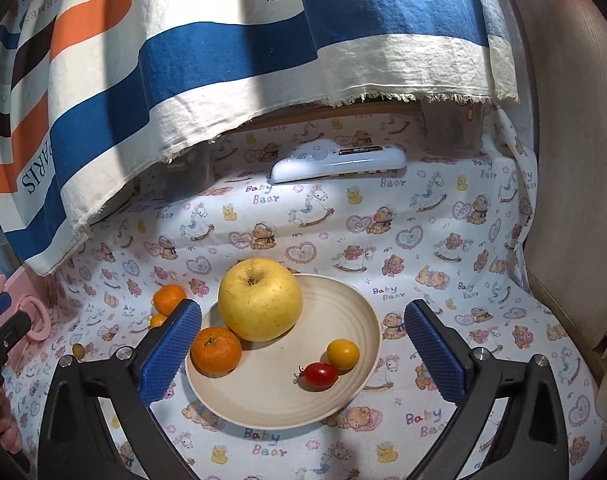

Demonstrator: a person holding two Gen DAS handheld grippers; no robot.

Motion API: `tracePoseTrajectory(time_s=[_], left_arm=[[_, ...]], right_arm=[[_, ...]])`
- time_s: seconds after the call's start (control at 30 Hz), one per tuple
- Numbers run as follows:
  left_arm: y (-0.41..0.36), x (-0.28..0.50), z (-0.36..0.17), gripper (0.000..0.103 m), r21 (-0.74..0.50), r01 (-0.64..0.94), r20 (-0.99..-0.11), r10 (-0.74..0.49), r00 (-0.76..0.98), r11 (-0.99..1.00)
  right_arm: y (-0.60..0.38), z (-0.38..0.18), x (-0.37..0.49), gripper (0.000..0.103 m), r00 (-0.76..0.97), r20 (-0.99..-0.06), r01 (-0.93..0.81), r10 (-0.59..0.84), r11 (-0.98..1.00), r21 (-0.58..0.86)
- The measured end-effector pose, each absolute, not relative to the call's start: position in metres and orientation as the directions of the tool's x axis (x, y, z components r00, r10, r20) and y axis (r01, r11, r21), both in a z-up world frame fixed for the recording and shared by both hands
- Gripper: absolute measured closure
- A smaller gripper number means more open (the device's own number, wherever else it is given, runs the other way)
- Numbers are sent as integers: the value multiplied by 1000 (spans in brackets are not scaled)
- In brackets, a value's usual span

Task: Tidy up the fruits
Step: 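Move the left tool to the small red apple on the cloth and close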

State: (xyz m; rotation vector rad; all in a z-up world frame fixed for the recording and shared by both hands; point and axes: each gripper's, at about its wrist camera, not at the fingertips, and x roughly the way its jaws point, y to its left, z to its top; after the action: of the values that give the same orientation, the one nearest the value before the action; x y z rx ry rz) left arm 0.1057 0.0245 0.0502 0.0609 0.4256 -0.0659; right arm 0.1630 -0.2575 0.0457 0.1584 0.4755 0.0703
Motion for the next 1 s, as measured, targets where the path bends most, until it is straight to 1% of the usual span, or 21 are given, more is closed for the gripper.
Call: tracePoseTrajectory(time_s=[0.03,0.13,0.17,0.2,0.23,0.3,0.33,0.37,0.4,0.43,0.5,0.6,0.77,0.83,0.93,1.0], left_arm=[[27,103,49,1,33,89,-437,-66,897,995],[29,95,42,1,35,92,-512,-61,857,995],[29,90,40,6,37,95,-520,-62,852,995],[28,86,38,14,42,91,-531,-55,845,995],[27,82,34,18,46,86,-545,-47,837,995],[23,75,27,27,32,100,-577,-63,814,994],[21,72,22,30,18,110,-594,-78,801,994],[19,70,18,36,6,121,-611,-93,786,993],[16,68,14,40,-6,133,-627,-107,771,991],[14,67,9,42,-13,141,-640,-117,760,990],[9,65,1,49,1,130,-662,-97,743,991],[5,58,-7,50,33,150,-673,-89,735,988],[4,54,-16,52,-35,182,-697,-154,700,983],[0,56,-22,57,-46,194,-708,-170,685,980],[-4,60,-29,59,-51,196,-723,-172,669,979],[-4,62,-34,64,-58,193,-731,-174,659,979]], right_arm=[[-257,47,162,1,887,-449,-31,105,985,169],[-254,50,158,1,881,-451,-61,140,981,186],[-252,51,157,1,875,-457,-79,159,979,190],[-250,51,157,1,864,-469,-102,184,975,195],[-247,51,157,1,849,-482,-130,216,970,206],[-240,47,159,1,779,-518,-232,354,930,286],[-237,44,160,1,753,-530,-256,390,916,310],[-230,40,161,1,715,-553,-286,428,901,328],[-226,36,160,1,696,-565,-303,443,895,328],[-219,33,161,1,677,-579,-324,455,890,321],[-207,28,158,1,667,-599,-342,443,896,282],[-194,25,152,1,675,-606,-362,421,904,226],[-188,26,146,1,679,-604,-374,417,905,203],[-188,25,148,1,684,-606,-367,406,909,196],[-188,22,150,1,678,-615,-362,403,911,198],[-188,22,151,1,678,-618,-356,397,914,196]])
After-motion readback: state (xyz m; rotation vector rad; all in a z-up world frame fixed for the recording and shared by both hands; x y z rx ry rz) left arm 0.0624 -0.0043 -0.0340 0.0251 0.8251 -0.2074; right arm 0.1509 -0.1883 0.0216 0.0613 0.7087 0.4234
